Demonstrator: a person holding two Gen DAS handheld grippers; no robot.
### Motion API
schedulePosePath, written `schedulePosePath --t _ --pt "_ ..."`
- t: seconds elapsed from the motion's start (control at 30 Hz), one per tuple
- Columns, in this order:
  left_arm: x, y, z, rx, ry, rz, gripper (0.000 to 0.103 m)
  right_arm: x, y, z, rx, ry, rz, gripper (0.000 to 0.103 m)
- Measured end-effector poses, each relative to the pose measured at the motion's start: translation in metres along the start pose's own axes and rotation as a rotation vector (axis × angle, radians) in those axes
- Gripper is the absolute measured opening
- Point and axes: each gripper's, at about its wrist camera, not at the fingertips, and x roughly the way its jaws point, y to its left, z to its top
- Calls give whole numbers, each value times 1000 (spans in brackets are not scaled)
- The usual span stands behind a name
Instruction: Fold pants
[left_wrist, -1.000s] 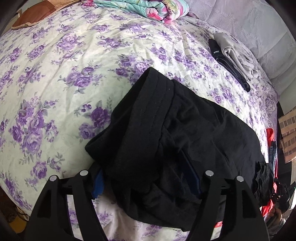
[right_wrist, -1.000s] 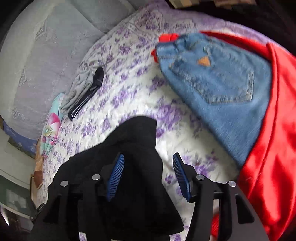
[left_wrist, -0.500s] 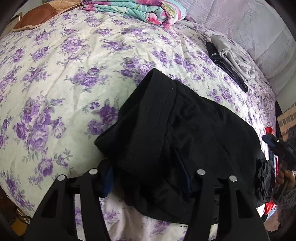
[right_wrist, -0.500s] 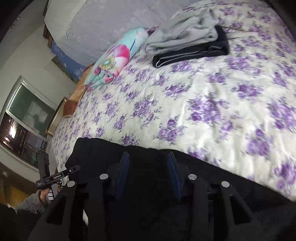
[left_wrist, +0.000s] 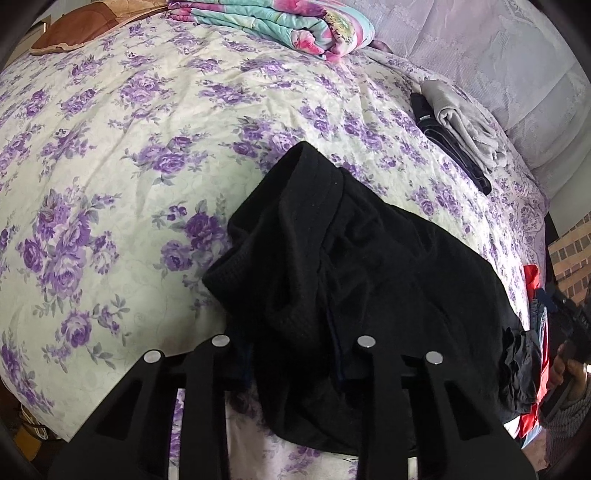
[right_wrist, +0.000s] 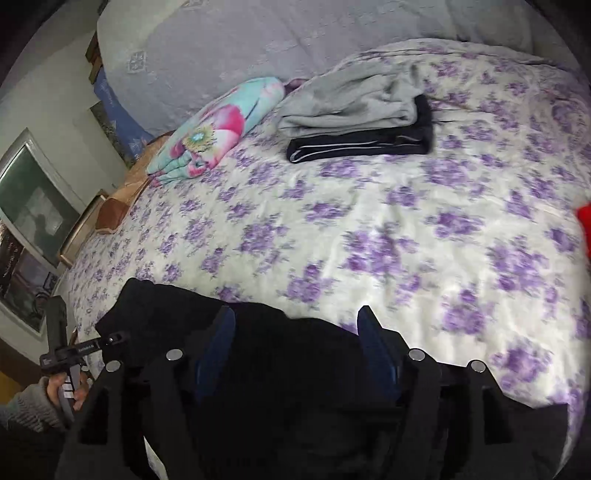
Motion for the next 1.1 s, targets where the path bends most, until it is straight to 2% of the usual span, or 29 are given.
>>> schedulePosePath --t 0.07,0.17,0.23,0.3,0.4,0.5,0.57,0.6,0.63,0.67,0.7,0.77,0.8,0.9,1.0,1.07,1.1 --pt "-3 0 1 0 -5 -14 25 -27 -34 -15 94 -16 -60 69" --pt "-10 -9 2 53 -18 -3 24 -65 -80 -42 255 -30 -132 69" --pt "-9 -9 4 53 -3 0 24 -82 -84 -63 259 -36 -150 69" --pt "-5 -5 4 35 17 1 24 -81 -60 -79 177 -2 -154 69" --pt "-1 -4 5 31 32 7 24 -43 2 -96 -12 69 -138 71" --pt "-1 -5 6 53 45 9 25 -7 48 -120 -241 120 -258 76" --pt "0 -5 7 66 55 4 25 12 53 -136 -337 148 -354 78" --pt "0 -5 8 71 59 3 25 18 51 -143 -363 146 -368 78" --pt "1 -4 8 73 60 1 25 19 48 -146 -357 128 -354 77" --pt "1 -4 8 73 61 -2 25 17 42 -143 -312 116 -325 65" --pt "1 -3 8 73 62 -5 25 13 36 -137 -257 108 -301 42" --pt "0 -2 8 71 60 -17 25 0 23 -121 -151 93 -231 17" --pt "0 -2 8 72 59 -22 25 -5 21 -115 -123 84 -215 17" --pt "-1 -1 9 75 53 -32 25 -10 39 -104 -177 57 -201 17" --pt "-8 -3 10 77 33 -51 24 -6 63 -99 -203 36 -127 17" --pt "-14 -6 11 88 21 -59 24 11 79 -105 -249 77 -91 17" --pt "-18 -8 13 97 20 -70 24 27 82 -111 -266 129 -86 21"
